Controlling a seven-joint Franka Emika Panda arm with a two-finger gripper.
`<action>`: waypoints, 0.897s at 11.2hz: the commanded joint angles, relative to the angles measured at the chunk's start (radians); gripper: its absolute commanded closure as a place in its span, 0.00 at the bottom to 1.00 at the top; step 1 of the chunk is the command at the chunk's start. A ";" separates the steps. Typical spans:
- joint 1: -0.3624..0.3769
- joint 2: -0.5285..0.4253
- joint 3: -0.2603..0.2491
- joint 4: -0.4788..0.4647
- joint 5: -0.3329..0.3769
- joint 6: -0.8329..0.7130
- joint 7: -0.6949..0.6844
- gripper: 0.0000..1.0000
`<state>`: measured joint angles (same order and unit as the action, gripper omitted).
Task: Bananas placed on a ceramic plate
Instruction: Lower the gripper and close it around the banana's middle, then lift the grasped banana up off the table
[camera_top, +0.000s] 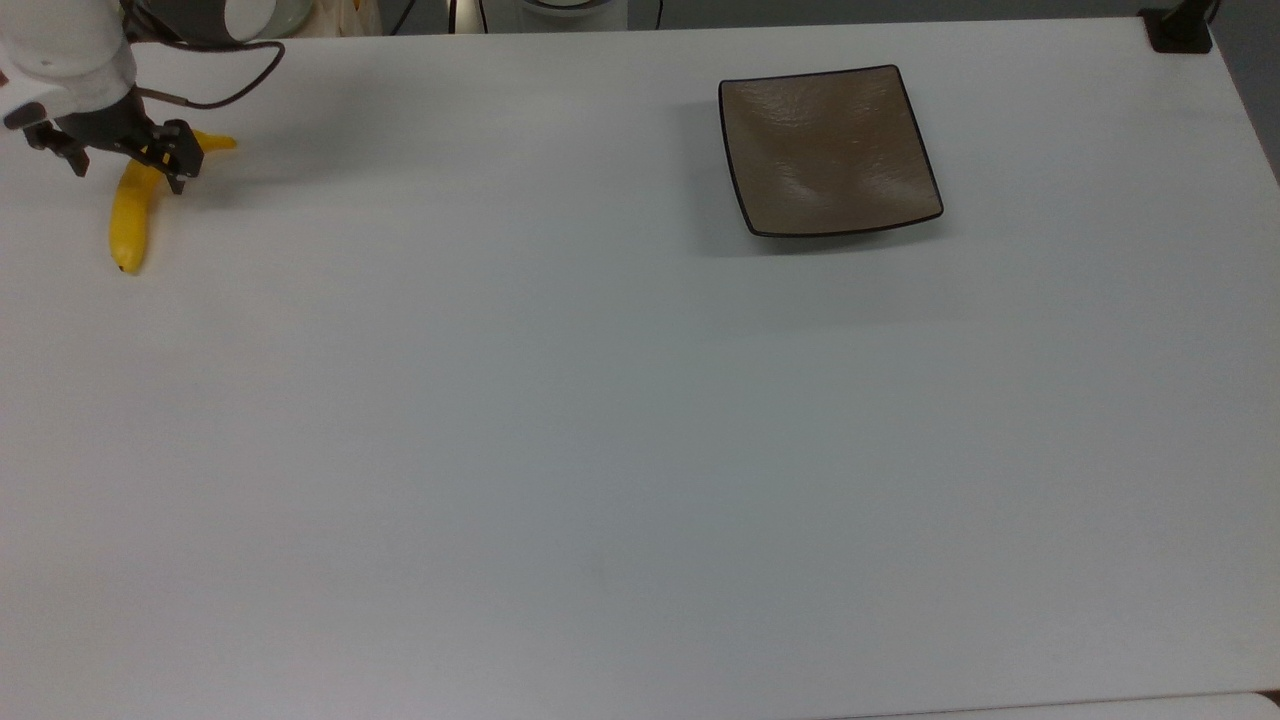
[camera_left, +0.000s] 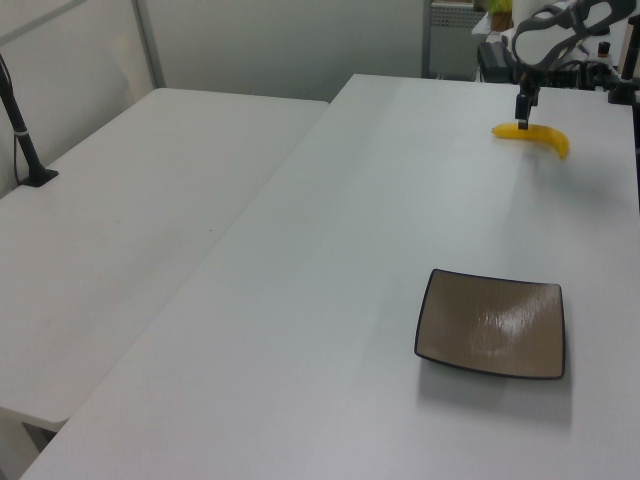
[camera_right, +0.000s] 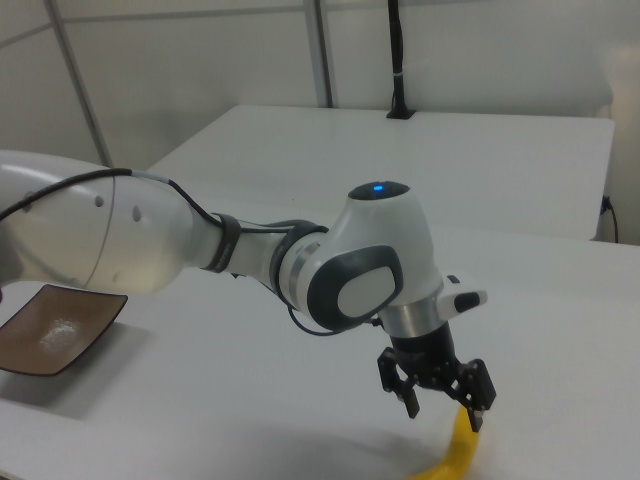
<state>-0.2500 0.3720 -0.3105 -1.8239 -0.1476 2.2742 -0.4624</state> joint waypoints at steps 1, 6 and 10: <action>-0.017 0.045 0.001 -0.008 -0.043 0.071 -0.019 0.00; -0.020 0.068 0.004 -0.005 -0.030 0.068 -0.015 0.80; -0.015 0.067 0.008 -0.003 -0.029 0.054 -0.028 0.96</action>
<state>-0.2668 0.4468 -0.3093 -1.8223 -0.1760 2.3315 -0.4694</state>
